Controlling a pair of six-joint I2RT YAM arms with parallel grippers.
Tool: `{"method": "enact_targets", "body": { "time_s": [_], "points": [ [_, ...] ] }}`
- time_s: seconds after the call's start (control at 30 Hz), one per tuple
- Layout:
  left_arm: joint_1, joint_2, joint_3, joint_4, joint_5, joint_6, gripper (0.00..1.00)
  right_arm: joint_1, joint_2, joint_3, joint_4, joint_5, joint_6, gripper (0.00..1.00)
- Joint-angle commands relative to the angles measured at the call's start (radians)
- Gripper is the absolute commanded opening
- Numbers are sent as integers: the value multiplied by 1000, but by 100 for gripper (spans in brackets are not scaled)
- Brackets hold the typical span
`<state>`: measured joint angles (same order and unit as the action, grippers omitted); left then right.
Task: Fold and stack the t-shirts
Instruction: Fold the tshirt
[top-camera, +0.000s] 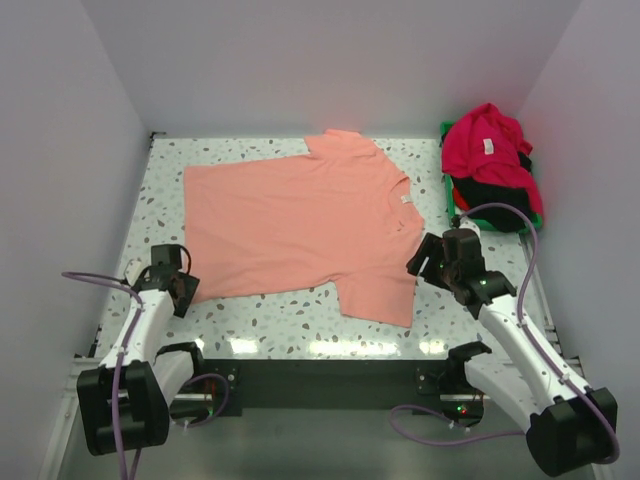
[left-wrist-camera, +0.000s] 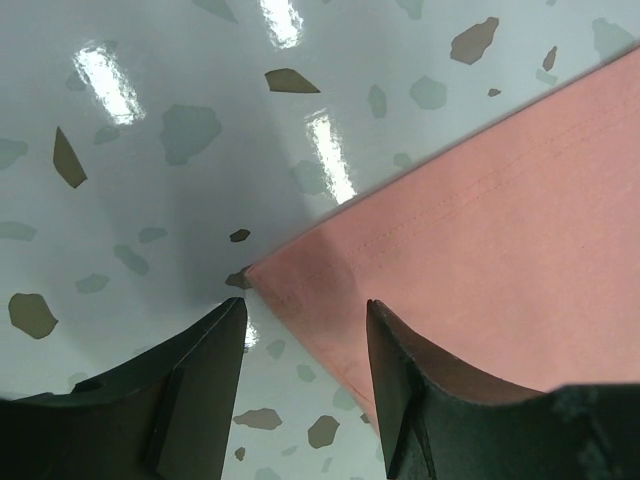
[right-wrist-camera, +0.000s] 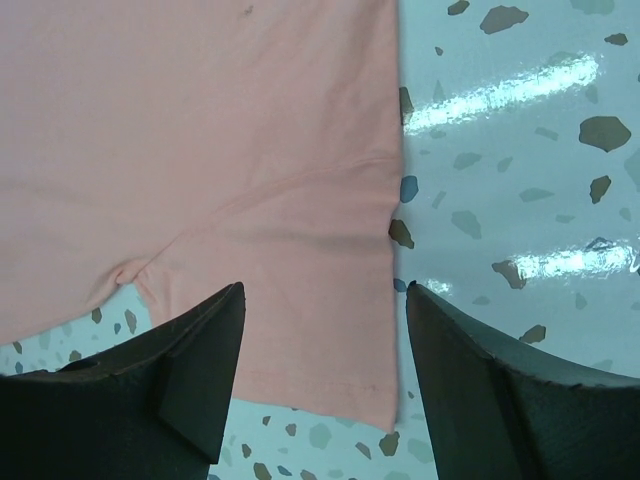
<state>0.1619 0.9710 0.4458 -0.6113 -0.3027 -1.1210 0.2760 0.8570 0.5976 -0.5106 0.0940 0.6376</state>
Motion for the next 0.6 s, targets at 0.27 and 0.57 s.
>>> {"method": "enact_targets", "body": {
  "time_s": [0.27,0.57],
  "points": [
    [-16,14,2,-39,-27,-56,54,0,2,-15,7,39,-1,69],
    [-16,89,-30,59,-21,-36,30,0,-6,-19,1,52,-9,69]
  ]
}}
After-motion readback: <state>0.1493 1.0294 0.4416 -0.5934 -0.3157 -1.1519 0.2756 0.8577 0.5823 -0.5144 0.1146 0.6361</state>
